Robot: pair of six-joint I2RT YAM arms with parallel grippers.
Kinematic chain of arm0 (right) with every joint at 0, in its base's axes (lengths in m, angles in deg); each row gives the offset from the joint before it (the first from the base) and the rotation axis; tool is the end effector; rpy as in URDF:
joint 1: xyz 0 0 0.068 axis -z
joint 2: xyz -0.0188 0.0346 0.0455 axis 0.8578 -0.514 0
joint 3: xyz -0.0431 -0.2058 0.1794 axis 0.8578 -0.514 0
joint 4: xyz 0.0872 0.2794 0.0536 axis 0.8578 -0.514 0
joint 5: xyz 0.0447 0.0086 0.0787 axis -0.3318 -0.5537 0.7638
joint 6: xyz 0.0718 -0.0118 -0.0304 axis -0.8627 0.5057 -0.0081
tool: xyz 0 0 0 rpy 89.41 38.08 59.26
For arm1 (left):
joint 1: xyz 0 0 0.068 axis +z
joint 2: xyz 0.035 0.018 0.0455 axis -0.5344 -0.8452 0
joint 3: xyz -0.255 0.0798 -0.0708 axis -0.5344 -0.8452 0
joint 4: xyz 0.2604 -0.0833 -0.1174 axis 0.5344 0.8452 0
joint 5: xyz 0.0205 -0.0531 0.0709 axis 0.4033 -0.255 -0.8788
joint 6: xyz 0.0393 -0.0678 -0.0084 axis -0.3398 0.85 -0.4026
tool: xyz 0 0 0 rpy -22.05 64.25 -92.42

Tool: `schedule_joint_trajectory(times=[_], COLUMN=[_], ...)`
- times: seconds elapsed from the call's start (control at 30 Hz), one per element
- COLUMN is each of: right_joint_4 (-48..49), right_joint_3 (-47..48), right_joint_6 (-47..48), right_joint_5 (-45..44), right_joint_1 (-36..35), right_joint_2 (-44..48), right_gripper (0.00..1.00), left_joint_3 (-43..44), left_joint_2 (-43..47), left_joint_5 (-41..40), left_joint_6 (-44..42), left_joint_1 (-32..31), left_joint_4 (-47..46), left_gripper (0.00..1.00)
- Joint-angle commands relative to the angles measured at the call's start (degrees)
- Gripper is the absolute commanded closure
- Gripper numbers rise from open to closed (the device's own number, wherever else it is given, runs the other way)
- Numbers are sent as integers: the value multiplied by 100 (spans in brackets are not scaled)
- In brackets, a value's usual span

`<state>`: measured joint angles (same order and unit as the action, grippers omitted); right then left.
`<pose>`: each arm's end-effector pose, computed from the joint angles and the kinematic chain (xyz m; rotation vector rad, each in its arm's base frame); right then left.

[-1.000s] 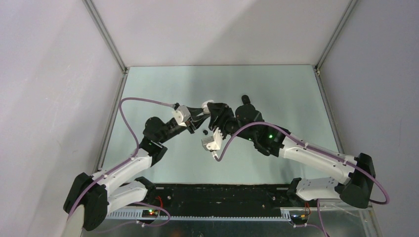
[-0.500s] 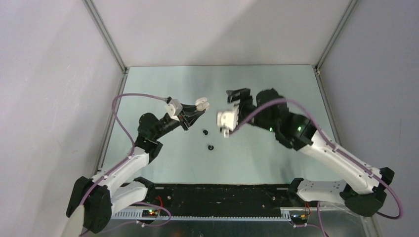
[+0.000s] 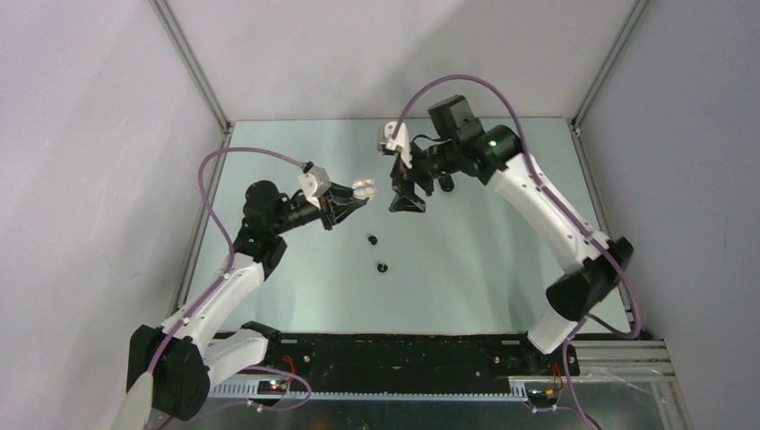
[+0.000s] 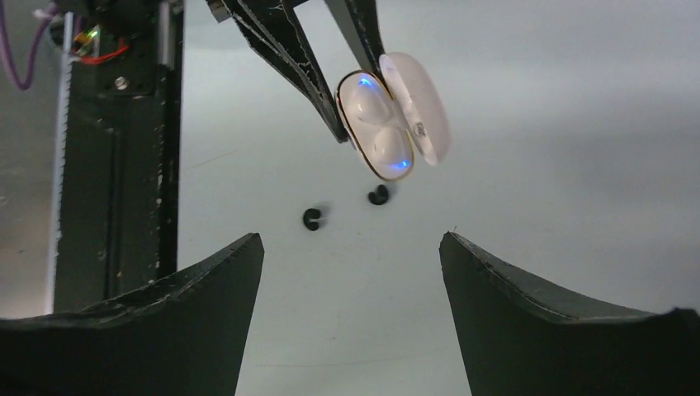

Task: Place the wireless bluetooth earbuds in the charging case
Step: Close the charging case with the earbuds at the center of the board.

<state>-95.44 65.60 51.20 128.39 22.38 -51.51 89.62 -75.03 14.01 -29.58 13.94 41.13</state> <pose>0.2912 0.2702 0.4187 -1.6168 1.4945 0.7478 0.2607 -0.1383 0.3018 0.9145 1.3221 -0.8276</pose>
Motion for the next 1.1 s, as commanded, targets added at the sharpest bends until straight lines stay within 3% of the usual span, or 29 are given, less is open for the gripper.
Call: schedule_joint_trajectory(times=[0.0,0.63,1.07], right_joint_4=[-867,-286,-495], right_joint_3=[494,812,459], right_joint_6=[330,-211,516], right_joint_5=[606,604,95], right_joint_1=[-140,-365,-677], right_joint_2=[-504,-1160,-685], right_gripper=[16,14,16], left_joint_3=[215,427,784], left_joint_2=[-17,-61,-424], left_joint_5=[259,444,97], left_joint_6=[-145,-144,267], left_joint_1=[34,-114,-106], left_joint_4=[294,529,602], left_gripper=[100,100,100])
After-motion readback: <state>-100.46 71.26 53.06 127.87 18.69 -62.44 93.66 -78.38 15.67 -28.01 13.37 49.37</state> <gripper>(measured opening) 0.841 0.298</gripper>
